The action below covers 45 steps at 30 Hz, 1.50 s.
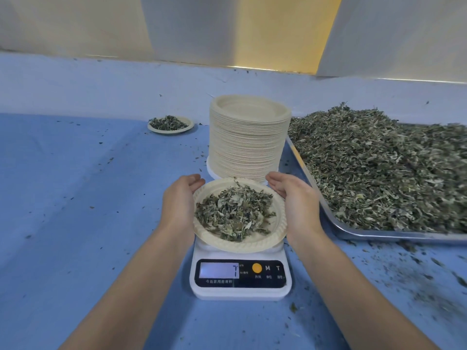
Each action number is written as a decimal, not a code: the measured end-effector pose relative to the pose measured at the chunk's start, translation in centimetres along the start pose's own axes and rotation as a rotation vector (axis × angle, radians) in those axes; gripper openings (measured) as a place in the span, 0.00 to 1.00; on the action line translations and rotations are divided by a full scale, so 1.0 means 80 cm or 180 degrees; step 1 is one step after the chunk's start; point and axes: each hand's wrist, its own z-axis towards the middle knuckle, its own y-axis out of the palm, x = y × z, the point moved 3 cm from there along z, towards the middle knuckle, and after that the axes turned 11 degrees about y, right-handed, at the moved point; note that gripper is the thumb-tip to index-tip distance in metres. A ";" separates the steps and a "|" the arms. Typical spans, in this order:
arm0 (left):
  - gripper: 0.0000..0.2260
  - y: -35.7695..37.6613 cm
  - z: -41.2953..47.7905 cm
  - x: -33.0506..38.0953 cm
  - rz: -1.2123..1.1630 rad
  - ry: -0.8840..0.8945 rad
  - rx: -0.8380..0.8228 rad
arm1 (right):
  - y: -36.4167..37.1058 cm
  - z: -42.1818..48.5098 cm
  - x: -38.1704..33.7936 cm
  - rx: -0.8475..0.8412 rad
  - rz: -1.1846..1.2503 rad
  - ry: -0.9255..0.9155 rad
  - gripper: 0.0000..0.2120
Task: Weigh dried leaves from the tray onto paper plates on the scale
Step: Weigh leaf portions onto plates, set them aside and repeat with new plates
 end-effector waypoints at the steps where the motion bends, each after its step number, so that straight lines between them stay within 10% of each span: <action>1: 0.10 -0.001 0.001 0.001 -0.0017 -0.0013 0.0003 | 0.001 -0.001 -0.001 0.0015 -0.0019 -0.0035 0.14; 18: 0.17 -0.082 0.080 0.079 -0.0259 0.0269 0.0511 | 0.122 0.005 -0.030 -0.0383 -0.0229 -0.0136 0.16; 25: 0.18 -0.115 0.141 0.092 -0.0437 0.0509 0.1256 | 0.209 0.018 -0.010 -0.1296 -0.0007 0.1083 0.04; 45: 0.06 -0.130 0.268 0.022 0.0104 -0.0006 0.0679 | 0.333 0.191 0.033 -0.0612 -0.0155 0.1587 0.15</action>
